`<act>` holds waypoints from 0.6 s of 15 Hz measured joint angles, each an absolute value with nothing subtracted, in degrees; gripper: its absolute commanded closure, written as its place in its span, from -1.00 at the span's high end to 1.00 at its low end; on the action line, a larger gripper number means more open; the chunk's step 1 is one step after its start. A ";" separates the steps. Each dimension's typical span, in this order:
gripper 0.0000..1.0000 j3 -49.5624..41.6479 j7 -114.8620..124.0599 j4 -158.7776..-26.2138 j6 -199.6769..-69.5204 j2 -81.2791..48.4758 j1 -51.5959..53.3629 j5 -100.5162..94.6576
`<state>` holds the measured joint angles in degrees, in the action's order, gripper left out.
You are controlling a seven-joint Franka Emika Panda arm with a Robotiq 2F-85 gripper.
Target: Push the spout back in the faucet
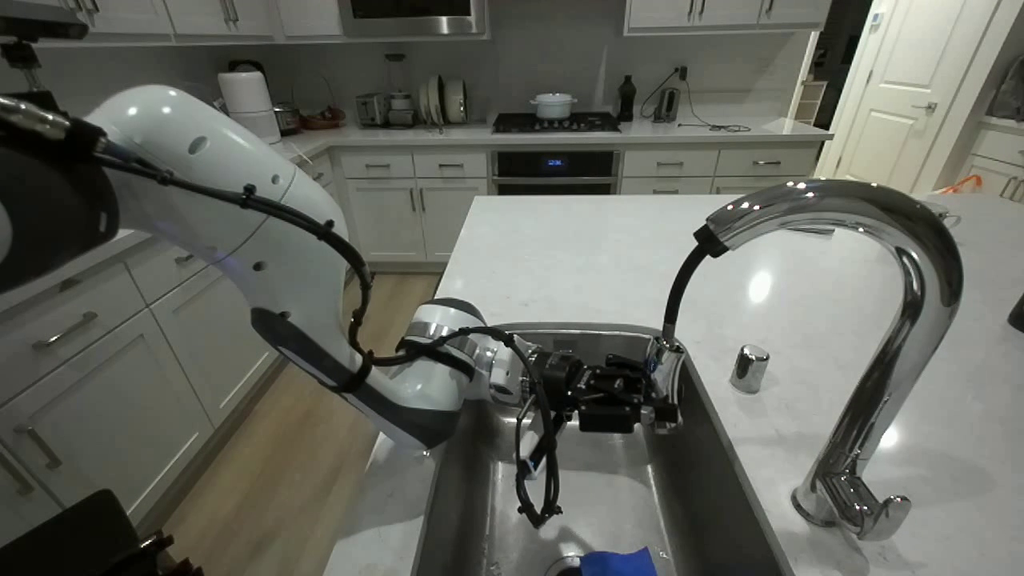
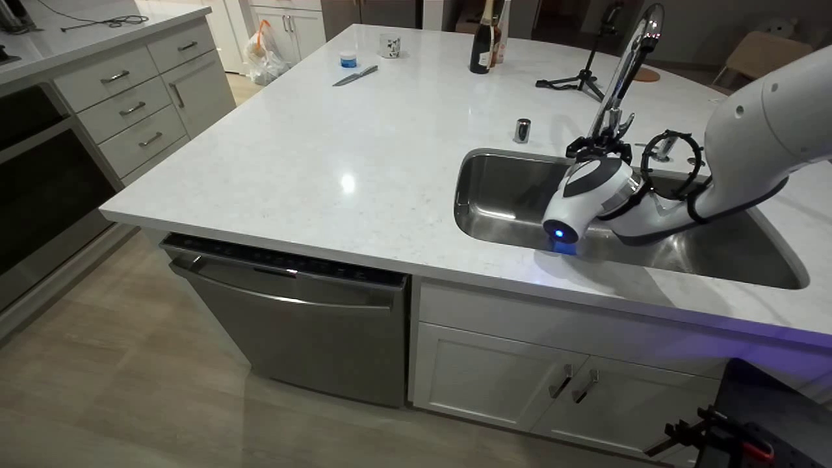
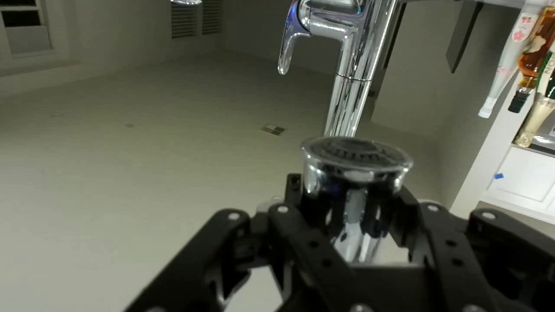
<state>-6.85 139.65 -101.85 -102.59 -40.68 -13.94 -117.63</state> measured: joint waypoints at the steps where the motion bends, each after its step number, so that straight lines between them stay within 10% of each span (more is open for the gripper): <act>1: -0.57 -6.85 139.27 -101.77 -102.60 -40.67 -13.95 -117.26; 9: -0.57 -6.47 134.21 -101.23 -108.44 -38.39 -14.36 -113.39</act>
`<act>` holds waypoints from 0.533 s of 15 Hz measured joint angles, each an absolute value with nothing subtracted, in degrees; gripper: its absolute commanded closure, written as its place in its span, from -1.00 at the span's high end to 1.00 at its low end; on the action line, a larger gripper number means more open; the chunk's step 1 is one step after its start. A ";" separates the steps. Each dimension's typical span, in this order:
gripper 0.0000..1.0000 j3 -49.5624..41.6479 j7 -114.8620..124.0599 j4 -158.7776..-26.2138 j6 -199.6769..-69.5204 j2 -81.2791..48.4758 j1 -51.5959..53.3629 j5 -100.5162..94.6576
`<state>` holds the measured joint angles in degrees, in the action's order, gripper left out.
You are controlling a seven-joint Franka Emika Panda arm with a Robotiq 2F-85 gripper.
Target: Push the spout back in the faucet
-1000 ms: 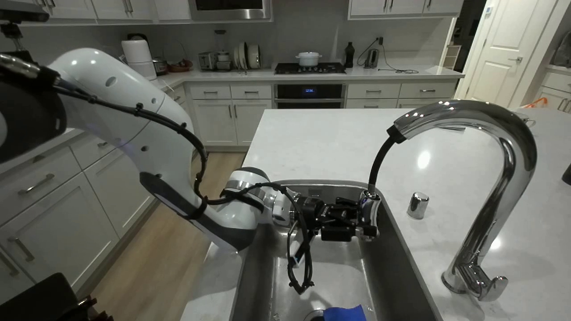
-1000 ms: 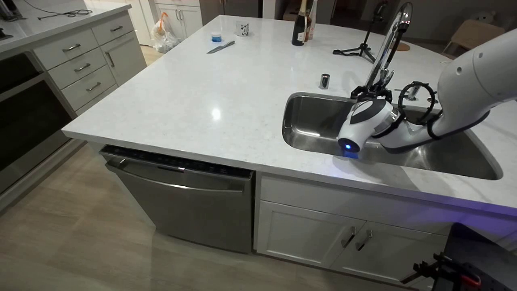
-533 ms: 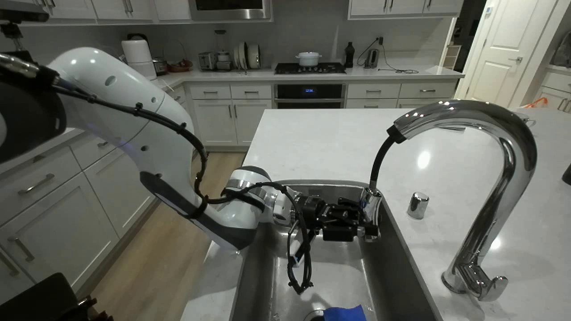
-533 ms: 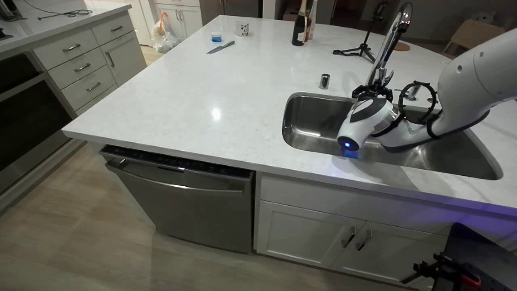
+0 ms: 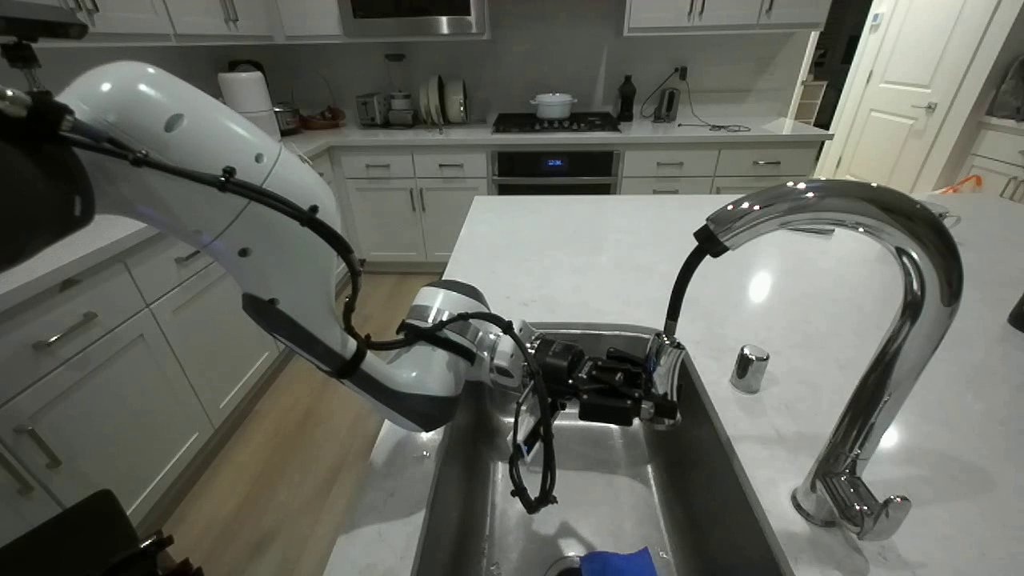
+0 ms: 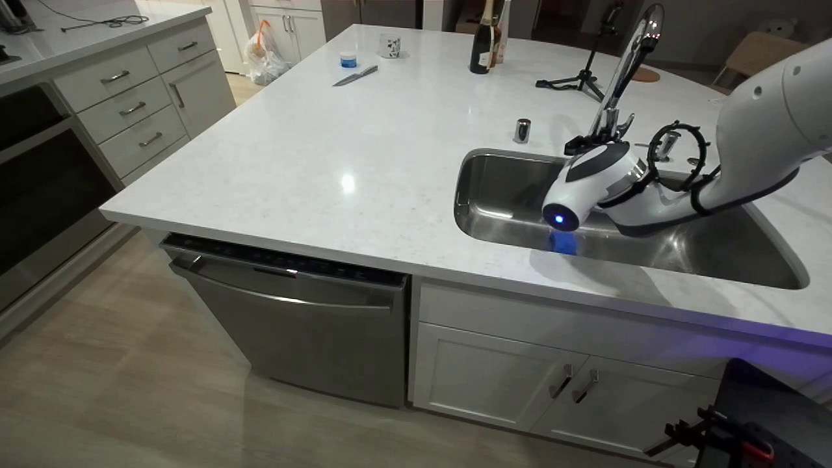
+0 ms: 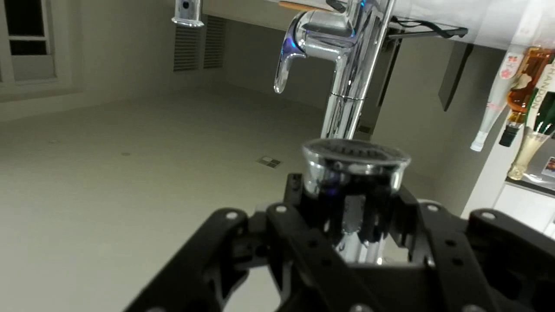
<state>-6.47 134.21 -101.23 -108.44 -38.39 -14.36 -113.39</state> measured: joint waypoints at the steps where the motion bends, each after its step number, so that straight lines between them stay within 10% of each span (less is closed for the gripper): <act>1: -0.57 -6.46 134.20 -101.23 -109.61 -38.04 -14.41 -113.39; 8: -0.57 -6.48 134.36 -101.25 -118.91 -35.20 -15.60 -113.46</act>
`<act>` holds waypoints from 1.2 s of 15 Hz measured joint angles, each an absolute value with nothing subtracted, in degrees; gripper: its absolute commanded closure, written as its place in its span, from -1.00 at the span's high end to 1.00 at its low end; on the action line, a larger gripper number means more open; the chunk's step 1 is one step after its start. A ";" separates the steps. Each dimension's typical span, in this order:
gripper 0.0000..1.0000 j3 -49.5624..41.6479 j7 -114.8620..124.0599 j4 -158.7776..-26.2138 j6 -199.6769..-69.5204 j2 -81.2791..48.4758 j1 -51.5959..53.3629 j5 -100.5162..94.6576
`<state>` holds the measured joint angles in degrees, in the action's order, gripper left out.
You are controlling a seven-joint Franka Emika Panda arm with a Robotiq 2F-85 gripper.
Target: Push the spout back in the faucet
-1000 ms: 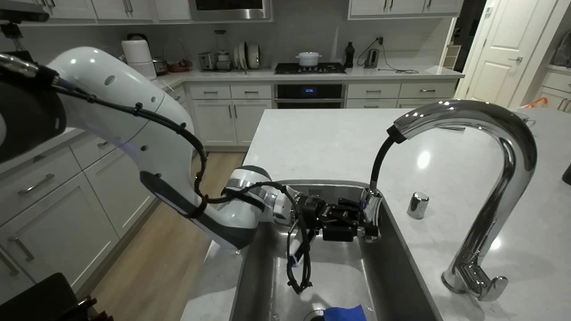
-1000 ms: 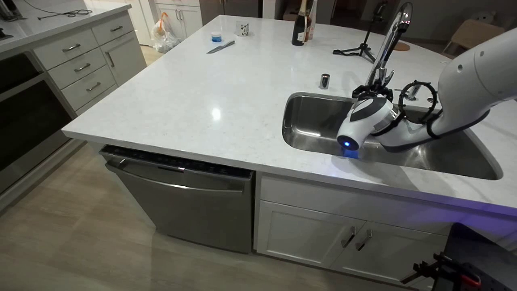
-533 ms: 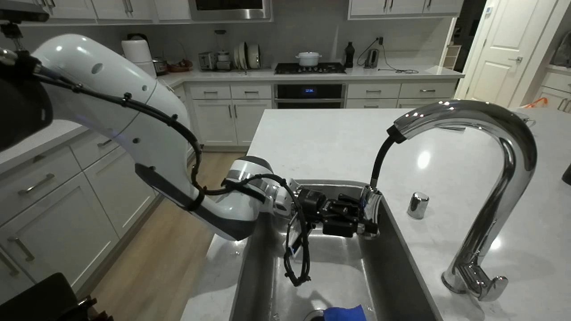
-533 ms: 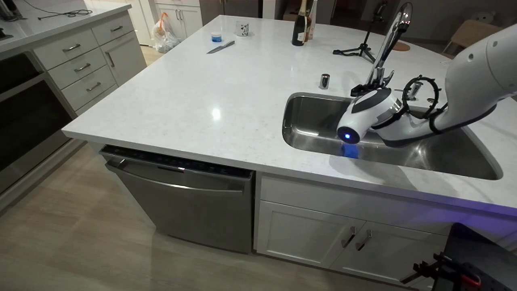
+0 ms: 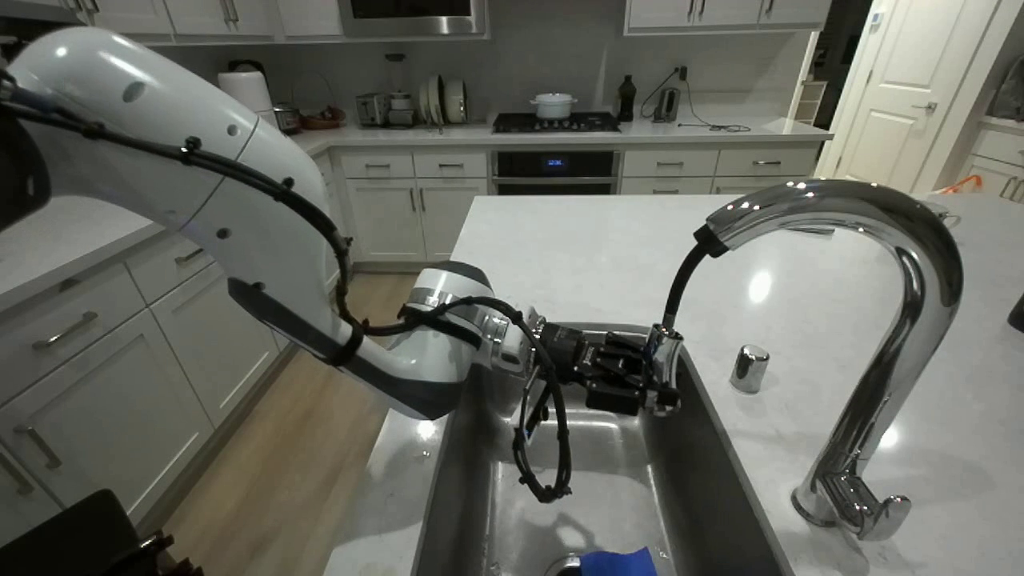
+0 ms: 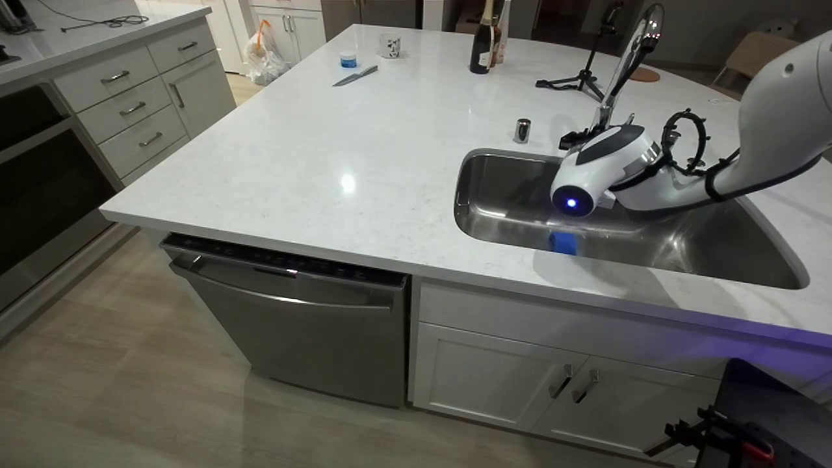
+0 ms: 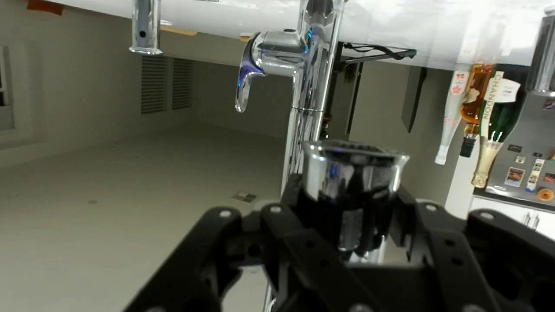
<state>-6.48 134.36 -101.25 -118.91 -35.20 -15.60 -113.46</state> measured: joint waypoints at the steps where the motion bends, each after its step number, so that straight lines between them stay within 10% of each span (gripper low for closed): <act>1: -0.57 -6.48 134.36 -101.26 -119.91 -34.81 -15.78 -113.47; 18: -0.57 -6.57 131.48 -104.15 -130.81 -26.69 -16.75 -110.57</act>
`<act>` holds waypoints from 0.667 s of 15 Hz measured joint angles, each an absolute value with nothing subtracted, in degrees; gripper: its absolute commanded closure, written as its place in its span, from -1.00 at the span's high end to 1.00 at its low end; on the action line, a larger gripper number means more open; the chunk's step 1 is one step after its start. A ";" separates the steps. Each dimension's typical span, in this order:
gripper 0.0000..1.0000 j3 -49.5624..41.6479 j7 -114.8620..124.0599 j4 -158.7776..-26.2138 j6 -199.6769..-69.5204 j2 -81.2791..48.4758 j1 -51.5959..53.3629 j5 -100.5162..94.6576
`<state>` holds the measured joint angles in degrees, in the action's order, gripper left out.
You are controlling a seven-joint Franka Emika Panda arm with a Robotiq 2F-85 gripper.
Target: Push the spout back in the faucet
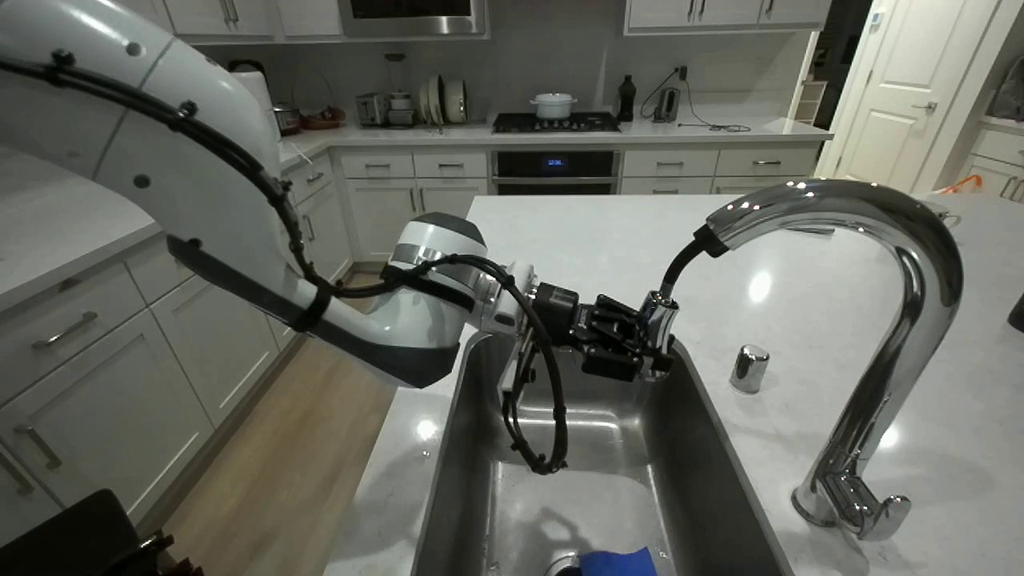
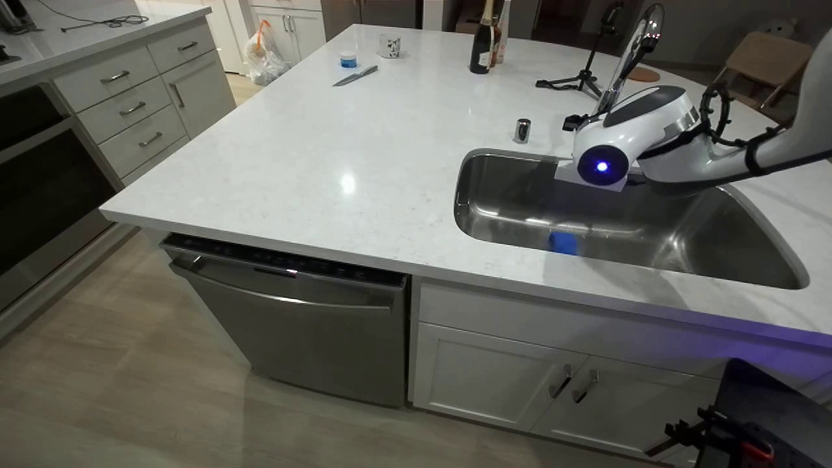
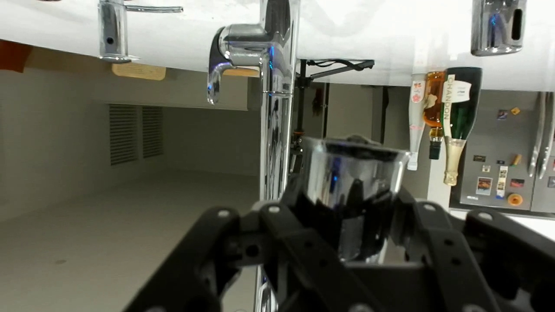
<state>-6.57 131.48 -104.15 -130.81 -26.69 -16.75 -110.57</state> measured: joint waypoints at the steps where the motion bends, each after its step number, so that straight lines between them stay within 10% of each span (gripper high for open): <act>1: -0.57 -6.58 129.56 -104.40 -131.02 -25.93 -16.75 -108.95; 10: -0.57 -6.78 110.30 -107.46 -131.02 -19.93 -16.52 -93.54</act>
